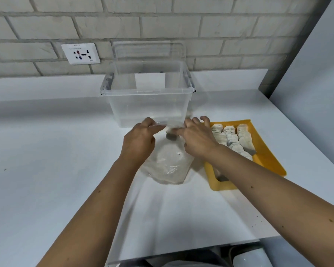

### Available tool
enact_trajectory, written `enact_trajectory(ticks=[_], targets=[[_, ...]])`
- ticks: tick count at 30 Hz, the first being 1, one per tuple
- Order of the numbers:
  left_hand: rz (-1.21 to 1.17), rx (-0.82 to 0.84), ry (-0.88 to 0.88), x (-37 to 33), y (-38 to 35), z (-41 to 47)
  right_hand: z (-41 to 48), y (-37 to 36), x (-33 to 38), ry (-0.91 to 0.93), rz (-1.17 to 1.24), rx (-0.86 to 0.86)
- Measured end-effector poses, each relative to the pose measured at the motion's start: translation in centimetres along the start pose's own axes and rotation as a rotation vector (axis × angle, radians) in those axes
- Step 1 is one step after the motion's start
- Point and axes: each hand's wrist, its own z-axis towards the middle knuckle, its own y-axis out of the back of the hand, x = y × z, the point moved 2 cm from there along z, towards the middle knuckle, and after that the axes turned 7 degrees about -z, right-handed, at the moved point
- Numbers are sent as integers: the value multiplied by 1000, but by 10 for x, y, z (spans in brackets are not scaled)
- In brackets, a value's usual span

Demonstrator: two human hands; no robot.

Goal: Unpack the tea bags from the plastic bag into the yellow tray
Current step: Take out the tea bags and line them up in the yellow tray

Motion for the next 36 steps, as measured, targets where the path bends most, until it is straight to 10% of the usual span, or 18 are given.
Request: enact_trajectory(ticks=[29, 36], targets=[[18, 134, 104, -12, -2, 5, 20, -15, 10, 69, -281, 122], [-13, 132, 120, -18, -5, 7, 21, -22, 2, 67, 147, 182]])
